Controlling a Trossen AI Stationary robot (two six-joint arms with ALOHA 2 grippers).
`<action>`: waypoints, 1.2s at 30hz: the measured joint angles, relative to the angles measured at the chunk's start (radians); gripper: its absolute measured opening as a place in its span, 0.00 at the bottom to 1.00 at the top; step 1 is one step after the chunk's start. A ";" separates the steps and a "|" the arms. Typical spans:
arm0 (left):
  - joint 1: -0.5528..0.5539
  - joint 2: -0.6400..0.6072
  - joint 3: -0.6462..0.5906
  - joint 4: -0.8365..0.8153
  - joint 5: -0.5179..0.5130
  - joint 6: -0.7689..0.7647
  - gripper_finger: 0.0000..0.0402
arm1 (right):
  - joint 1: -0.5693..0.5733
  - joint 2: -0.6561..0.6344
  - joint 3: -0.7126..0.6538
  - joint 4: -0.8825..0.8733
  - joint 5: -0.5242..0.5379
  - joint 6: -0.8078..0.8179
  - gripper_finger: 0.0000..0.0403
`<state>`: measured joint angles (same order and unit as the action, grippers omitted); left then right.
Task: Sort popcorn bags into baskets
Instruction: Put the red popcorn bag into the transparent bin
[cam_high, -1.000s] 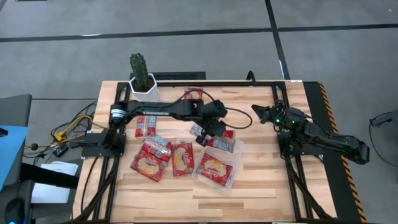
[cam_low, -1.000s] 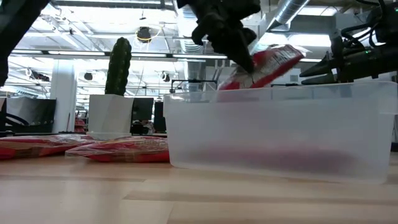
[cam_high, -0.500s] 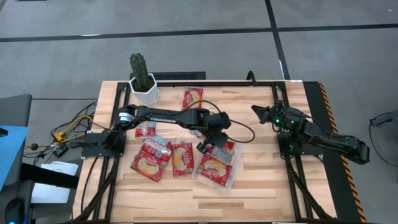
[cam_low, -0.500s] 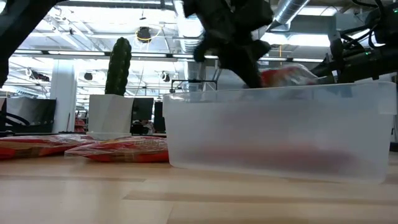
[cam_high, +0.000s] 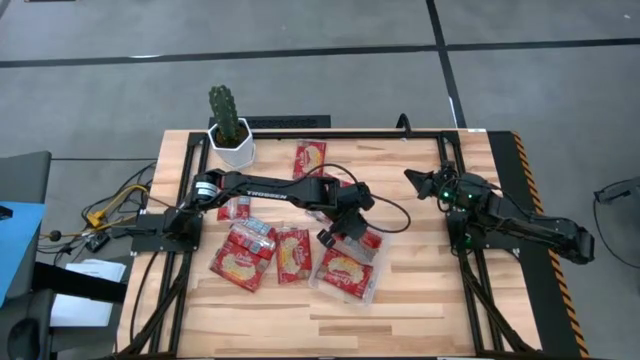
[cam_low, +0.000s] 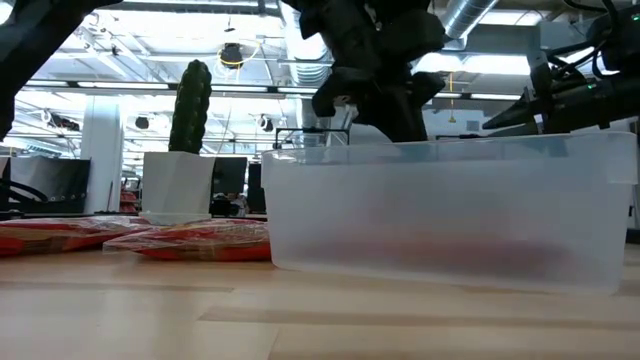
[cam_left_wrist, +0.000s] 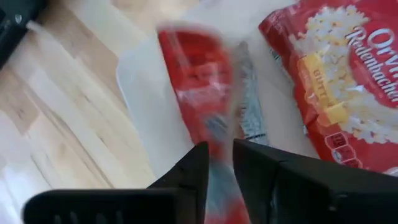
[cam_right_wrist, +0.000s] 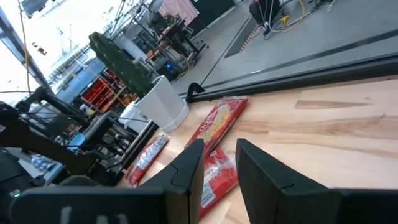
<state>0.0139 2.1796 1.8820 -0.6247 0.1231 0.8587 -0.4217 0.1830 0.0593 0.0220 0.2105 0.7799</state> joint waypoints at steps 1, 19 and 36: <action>0.000 0.000 0.000 0.000 0.005 0.000 0.19 | 0.000 0.000 0.000 -0.001 -0.001 0.000 0.29; 0.296 -0.057 0.347 -0.363 0.003 -0.455 0.48 | 0.000 0.000 0.001 -0.008 0.000 -0.003 0.29; 0.679 -0.056 0.019 -0.323 0.022 -0.950 0.45 | 0.000 0.000 0.001 -0.067 -0.001 -0.005 0.29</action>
<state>0.6928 2.1231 1.9009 -0.9472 0.1455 -0.0912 -0.4217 0.1833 0.0601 -0.0449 0.2097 0.7748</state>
